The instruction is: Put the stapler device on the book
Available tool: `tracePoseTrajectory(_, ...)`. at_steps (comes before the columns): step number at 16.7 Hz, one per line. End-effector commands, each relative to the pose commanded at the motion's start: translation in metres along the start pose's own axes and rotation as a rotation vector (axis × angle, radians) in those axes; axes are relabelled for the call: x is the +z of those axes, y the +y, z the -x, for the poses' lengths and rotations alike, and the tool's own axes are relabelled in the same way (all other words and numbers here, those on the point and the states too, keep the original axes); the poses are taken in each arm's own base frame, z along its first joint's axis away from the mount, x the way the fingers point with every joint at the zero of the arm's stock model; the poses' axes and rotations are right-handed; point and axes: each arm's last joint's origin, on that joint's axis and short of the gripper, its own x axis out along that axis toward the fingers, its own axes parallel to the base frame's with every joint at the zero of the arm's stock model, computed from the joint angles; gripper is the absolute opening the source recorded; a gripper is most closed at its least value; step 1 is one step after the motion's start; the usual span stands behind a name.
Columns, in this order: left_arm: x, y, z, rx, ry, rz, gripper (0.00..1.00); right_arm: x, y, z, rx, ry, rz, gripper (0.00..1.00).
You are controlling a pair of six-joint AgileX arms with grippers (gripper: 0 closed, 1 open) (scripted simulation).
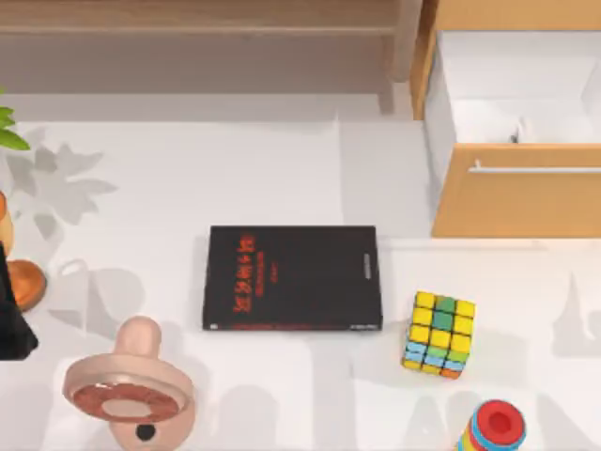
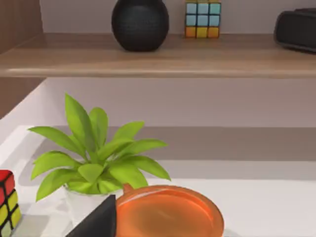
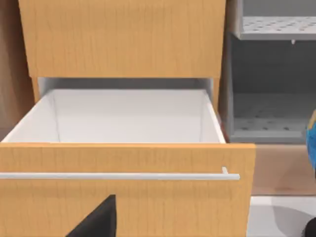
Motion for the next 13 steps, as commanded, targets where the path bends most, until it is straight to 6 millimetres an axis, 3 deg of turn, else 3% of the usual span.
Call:
tracePoseTrajectory(3, 0.000, 0.000, 0.000, 0.000, 0.000, 0.000, 1.00, 0.002, 0.000, 0.000, 0.001, 0.007, -0.001, 1.00)
tracePoseTrajectory(6, 0.000, 0.000, 0.000, 0.000, 0.000, 0.000, 1.00, 0.020, 0.001, -0.001, 0.005, 0.068, -0.006, 1.00)
tracePoseTrajectory(10, 0.000, 0.000, 0.000, 0.000, 0.000, 0.000, 1.00, 0.069, 0.003, -0.016, 0.017, 0.238, -0.016, 1.00)
tracePoseTrajectory(13, 0.000, 0.000, 0.000, 0.000, 0.000, 0.000, 1.00, 0.114, 0.007, -0.050, 0.029, 0.416, -0.023, 1.00)
